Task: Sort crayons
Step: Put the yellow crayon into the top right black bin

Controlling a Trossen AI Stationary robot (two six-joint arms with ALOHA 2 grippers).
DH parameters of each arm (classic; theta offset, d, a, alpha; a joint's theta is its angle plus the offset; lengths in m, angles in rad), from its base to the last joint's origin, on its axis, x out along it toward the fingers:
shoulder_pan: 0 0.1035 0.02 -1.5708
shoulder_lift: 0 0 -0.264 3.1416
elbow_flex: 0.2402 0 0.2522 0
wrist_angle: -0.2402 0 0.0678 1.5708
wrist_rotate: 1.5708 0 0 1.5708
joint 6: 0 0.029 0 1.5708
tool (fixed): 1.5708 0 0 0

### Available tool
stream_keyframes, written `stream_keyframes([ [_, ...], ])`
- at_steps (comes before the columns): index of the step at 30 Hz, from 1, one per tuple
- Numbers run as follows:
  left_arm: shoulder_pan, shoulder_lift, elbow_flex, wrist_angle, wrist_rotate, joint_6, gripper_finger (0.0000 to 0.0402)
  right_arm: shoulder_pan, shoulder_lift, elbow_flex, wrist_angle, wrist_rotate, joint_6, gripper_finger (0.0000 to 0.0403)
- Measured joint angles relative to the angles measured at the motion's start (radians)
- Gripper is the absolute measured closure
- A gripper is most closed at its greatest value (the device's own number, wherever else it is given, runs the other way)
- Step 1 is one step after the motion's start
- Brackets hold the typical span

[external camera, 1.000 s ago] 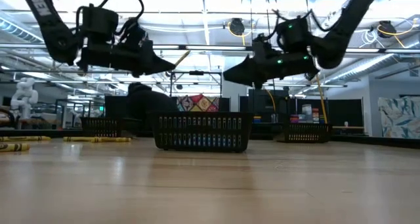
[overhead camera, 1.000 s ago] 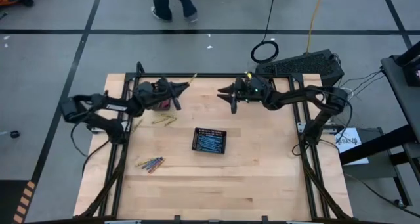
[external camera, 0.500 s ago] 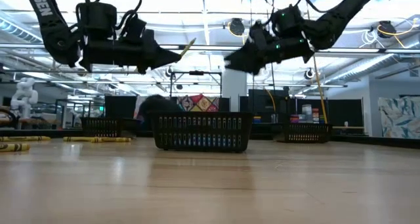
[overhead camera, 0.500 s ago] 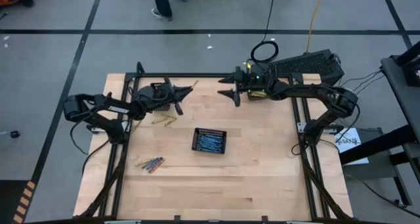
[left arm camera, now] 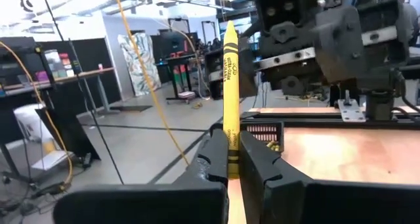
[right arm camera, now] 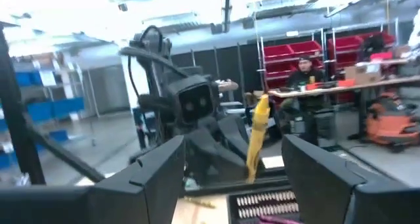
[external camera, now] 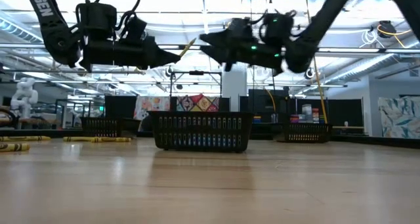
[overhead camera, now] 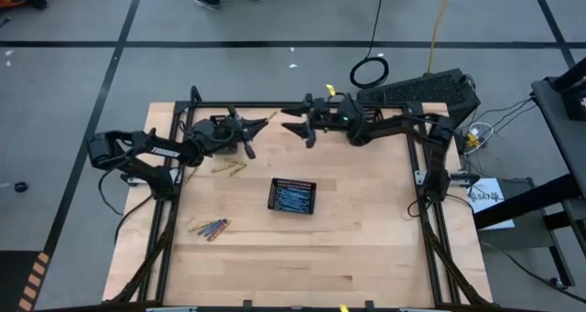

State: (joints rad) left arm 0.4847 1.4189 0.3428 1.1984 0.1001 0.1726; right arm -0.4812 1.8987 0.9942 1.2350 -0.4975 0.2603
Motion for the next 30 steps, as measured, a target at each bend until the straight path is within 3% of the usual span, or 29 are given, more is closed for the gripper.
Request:
stream_keyframes([
  [3, -0.002, 0.0, 0.0, -0.003, 0.0, 0.023, 0.0393, 0.0, 0.077, 0.091, -0.022, -0.013, 0.055, 0.0165],
  [7, -0.009, 0.0, 0.0, -0.014, 0.0, 0.027, 0.0393, 0.0, 0.131, 0.173, -0.019, -0.135, 0.068, 0.0165],
  [11, -0.018, 0.0, 0.0, -0.012, -0.006, 0.025, 0.0393, 0.005, 0.144, 0.185, -0.02, -0.133, 0.058, 0.0184],
  [15, -0.027, 0.0, 0.0, -0.013, -0.007, 0.025, 0.0393, 0.004, 0.138, 0.187, -0.018, -0.132, 0.023, 0.0242],
  [21, -0.028, 0.0, 0.0, -0.03, -0.007, 0.024, 0.039, 0.002, 0.139, 0.187, -0.021, -0.127, 0.011, 0.0369],
  [23, -0.029, 0.0, 0.001, -0.041, -0.012, 0.02, 0.0378, -0.008, 0.139, 0.187, -0.025, -0.131, 0.01, 0.0391],
  [26, -0.027, 0.0, 0.001, -0.086, -0.028, 0.017, 0.0337, -0.036, 0.109, 0.186, -0.124, -0.134, 0.04, 0.0389],
  [30, -0.027, 0.0, 0.001, -0.146, -0.066, 0.017, 0.0268, -0.093, -0.002, 0.187, -0.446, -0.131, -0.068, 0.0396],
])
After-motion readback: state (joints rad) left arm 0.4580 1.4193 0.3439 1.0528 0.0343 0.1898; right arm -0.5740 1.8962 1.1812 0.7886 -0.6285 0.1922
